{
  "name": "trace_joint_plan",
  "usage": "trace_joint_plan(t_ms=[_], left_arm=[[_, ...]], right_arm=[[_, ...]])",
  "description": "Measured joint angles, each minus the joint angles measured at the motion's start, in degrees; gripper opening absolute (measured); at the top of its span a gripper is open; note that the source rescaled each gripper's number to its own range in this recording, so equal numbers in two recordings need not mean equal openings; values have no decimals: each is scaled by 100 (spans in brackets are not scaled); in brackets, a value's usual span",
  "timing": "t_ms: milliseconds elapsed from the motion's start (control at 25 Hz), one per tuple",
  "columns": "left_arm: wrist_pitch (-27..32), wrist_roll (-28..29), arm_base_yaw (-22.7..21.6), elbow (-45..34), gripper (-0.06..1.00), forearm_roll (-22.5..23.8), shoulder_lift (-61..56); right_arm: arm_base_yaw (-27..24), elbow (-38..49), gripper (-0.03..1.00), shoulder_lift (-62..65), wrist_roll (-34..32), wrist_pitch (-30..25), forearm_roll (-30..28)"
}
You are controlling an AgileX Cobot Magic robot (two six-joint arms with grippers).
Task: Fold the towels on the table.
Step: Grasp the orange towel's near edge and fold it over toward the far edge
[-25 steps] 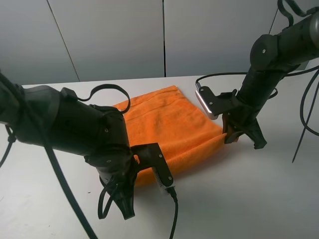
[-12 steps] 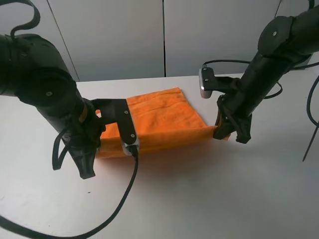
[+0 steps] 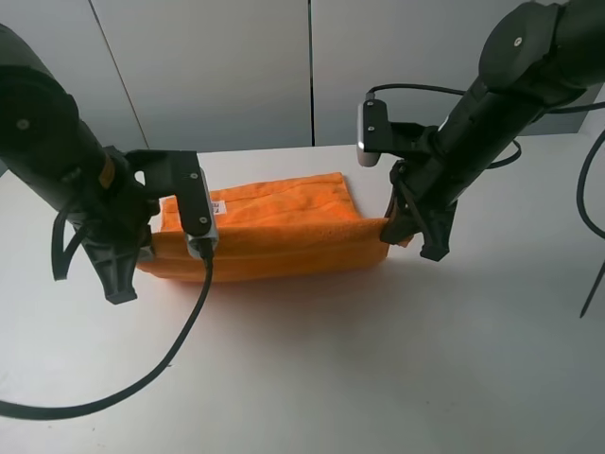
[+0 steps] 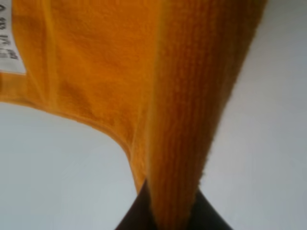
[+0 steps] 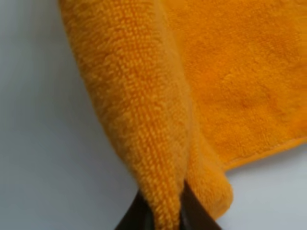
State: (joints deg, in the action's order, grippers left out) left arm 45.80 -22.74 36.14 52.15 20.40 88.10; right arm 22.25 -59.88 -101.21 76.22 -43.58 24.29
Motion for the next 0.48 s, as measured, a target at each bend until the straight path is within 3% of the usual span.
trace_joint_plan(t_ms=[240, 480], left_arm=[[-58, 100, 0, 0, 0, 359, -152], [-593, 828, -313, 0, 0, 679, -155]], right_arm=[[0, -579, 1, 0, -77, 88, -147], [0, -951, 1, -26, -77, 226, -314]])
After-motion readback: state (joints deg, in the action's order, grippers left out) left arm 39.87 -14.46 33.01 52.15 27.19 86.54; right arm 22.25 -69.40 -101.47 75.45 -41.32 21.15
